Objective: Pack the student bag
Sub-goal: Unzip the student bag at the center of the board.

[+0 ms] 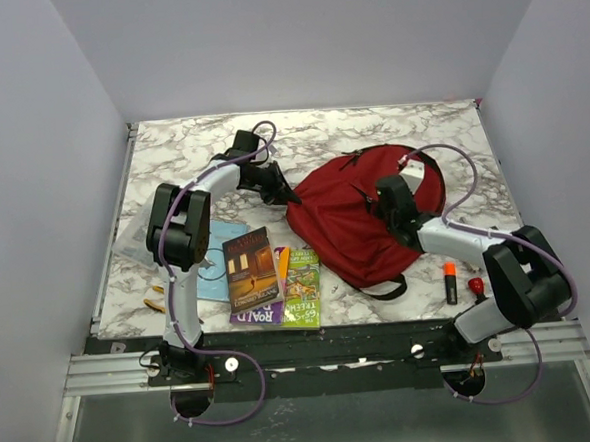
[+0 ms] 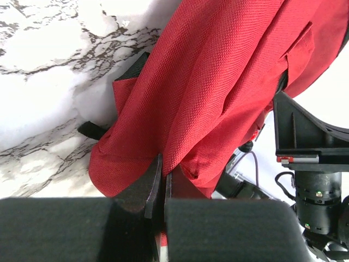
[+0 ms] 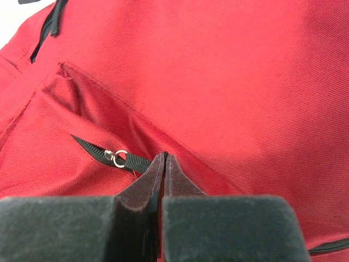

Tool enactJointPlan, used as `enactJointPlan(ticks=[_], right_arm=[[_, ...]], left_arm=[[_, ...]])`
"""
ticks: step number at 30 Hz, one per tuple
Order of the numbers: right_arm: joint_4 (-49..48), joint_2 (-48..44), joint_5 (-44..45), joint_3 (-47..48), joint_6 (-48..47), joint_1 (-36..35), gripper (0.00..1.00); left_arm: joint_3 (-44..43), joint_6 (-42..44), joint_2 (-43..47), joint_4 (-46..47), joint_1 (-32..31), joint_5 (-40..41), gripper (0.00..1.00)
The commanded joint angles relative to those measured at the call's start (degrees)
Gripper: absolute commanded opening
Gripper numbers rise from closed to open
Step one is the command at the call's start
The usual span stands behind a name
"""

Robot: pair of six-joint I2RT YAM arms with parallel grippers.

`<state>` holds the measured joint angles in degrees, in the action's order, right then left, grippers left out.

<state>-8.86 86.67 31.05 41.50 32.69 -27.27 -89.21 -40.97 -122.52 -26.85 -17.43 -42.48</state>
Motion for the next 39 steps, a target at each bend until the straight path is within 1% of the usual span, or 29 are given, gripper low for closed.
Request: enactJointPlan(ticks=[1, 3, 5, 7, 9, 12, 14, 17, 18, 19, 22, 23, 24, 25, 27, 29, 30, 33, 37, 38, 39], right_arm=[[6.66, -5.94, 4.17, -3.91, 1.02, 3.36, 0.0], [10.64, -8.79, 3.6, -4.91, 3.28, 5.55, 0.01], [13.98, -12.11, 1.08, -5.7, 5.32, 7.86, 0.01], [16.93, -15.74, 0.0, -6.73, 7.33, 8.19, 0.01], [16.98, -19.2, -3.94, -8.2, 7.39, 8.19, 0.01], [13.13, -22.9, -13.8, -9.44, 3.56, 8.22, 0.01], [10.54, -22.58, -18.76, -8.72, 1.24, 8.2, 0.01], [9.59, -16.25, -29.69, -3.1, -3.02, 8.22, 0.01], [11.14, -13.7, -32.51, 0.13, -3.89, 8.24, 0.01], [12.27, -10.93, -33.8, 2.42, -5.11, 8.21, 0.04], [11.5, -4.52, -35.99, 7.56, -7.57, 8.32, 0.16], [11.1, -2.59, -36.54, 9.28, -8.44, 8.37, 0.24], [10.2, -0.86, -38.21, 10.15, -8.92, 8.5, 0.33], [9.41, 0.46, -40.6, 11.29, -9.62, 8.84, 0.38], [9.39, 3.14, -41.82, 13.64, -11.09, 9.31, 0.48], [10.45, 5.78, -41.89, 15.93, -12.48, 10.53, 0.54], [10.62, 7.06, -42.32, 16.74, -13.16, 11.19, 0.58], [13.39, 11.15, -46.39, 20.18, -14.3, 12.94, 0.58], [13.23, 14.0, -48.51, 21.57, -15.88, 12.94, 0.55], [13.13, 14.35, -49.0, 21.71, -15.86, 12.94, 0.52], [13.1, 14.55, -49.53, 21.78, -15.98, 12.96, 0.45]], left_arm=[[0.21, -0.16, 2.9, 0.76, 2.06, 0.06, 0.0], [0.35, -0.08, 2.99, 0.75, 2.55, 0.5, 0.0], [0.25, -0.16, 2.83, 0.77, 3.13, 0.23, 0.0], [0.17, -0.25, 2.89, 0.77, 3.69, -0.04, 0.0], [-0.11, -0.08, 3.07, 0.85, 3.9, -0.46, 0.0], [-0.13, 0.7, 3.61, 1.09, 3.49, -0.9, 0.0], [-0.23, 1.24, 4.01, 1.35, 2.83, -1.48, 0.0], [0.56, 2.15, 5.6, 1.9, 1.65, -1.37, 0.0], [0.78, 2.5, 6.17, 1.94, 1.3, -0.85, 0.05], [0.91, 2.84, 6.64, 1.91, 1.05, -0.62, 0.12], [0.88, 3.78, 8.1, 1.85, 0.93, 0.0, 0.39], [1.0, 4.43, 8.68, 1.86, 0.91, 0.5, 0.47], [1.12, 5.11, 9.31, 1.57, 0.78, 1.11, 0.57], [1.11, 6.11, 9.8, 1.1, 0.67, 2.03, 0.65], [0.06, 8.26, 10.15, -0.81, 0.03, 3.97, 0.76], [-2.34, 10.25, 9.58, -3.46, -0.73, 5.8, 0.82], [-3.09, 10.99, 9.24, -4.39, -1.07, 6.35, 0.83], [-3.83, 11.68, 9.5, -5.52, -1.68, 7.51, 0.83], [-4.87, 11.93, 10.39, -6.35, -2.06, 7.79, 0.83], [-4.84, 12.32, 10.93, -6.44, -2.23, 8.41, 0.83], [-4.87, 13.16, 11.63, -6.68, -2.57, 9.59, 0.83]])
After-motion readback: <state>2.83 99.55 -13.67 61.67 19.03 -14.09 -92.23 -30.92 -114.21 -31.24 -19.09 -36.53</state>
